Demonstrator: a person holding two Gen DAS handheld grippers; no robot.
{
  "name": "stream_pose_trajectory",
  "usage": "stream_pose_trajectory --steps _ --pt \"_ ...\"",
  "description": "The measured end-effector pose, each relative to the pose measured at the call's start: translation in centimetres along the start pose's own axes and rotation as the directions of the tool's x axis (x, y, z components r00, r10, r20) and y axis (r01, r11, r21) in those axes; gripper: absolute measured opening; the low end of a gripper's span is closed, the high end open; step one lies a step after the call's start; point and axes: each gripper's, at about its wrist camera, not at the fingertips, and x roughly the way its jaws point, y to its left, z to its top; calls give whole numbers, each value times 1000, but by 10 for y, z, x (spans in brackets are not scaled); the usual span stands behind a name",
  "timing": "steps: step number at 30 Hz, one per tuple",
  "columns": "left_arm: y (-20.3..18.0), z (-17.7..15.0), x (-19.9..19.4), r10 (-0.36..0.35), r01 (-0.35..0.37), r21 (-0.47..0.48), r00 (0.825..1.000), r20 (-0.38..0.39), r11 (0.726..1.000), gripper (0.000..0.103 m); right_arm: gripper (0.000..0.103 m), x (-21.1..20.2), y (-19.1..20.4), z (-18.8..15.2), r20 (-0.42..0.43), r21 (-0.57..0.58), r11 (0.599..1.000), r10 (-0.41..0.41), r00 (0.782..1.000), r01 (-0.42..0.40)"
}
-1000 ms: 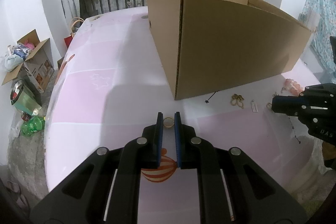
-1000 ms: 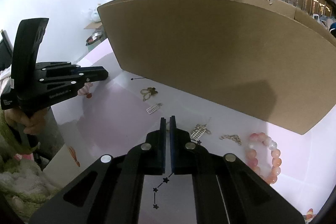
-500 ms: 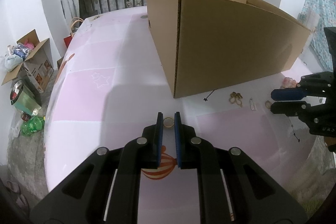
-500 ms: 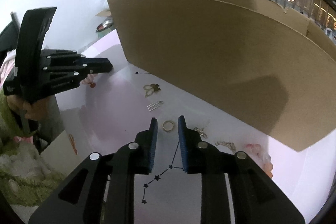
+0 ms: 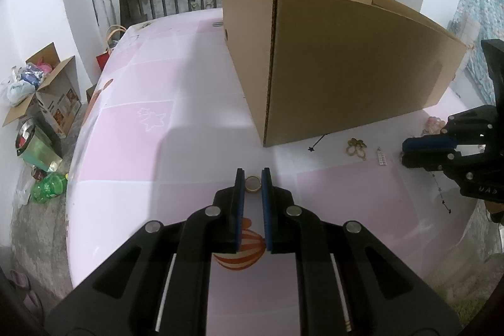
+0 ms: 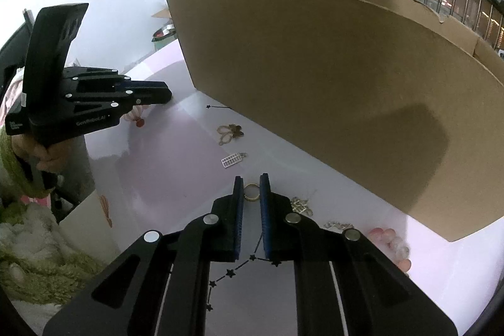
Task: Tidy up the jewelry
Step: 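Close the right gripper on a second small gold ring while the left gripper holds its ring, then lift both grippers with the rings and carry them over the box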
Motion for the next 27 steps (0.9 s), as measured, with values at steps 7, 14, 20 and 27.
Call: stream_pose_trajectory --steps 7,14,20,27 --pt "3 0 -4 3 -3 -1 1000 9 1000 10 10 -7 -2 -1 21 12 1000 5 1000 -5" --pt "0 1 -20 12 -13 6 999 40 1000 10 10 -26 -2 2 76 38 999 5 997 -7" --pt "-4 13 -53 1 -2 8 994 108 1000 10 10 -58 -1 15 164 55 998 8 986 -17" --pt "-9 77 -111 -136 124 58 948 289 991 10 10 -105 -16 63 313 80 995 27 949 -55"
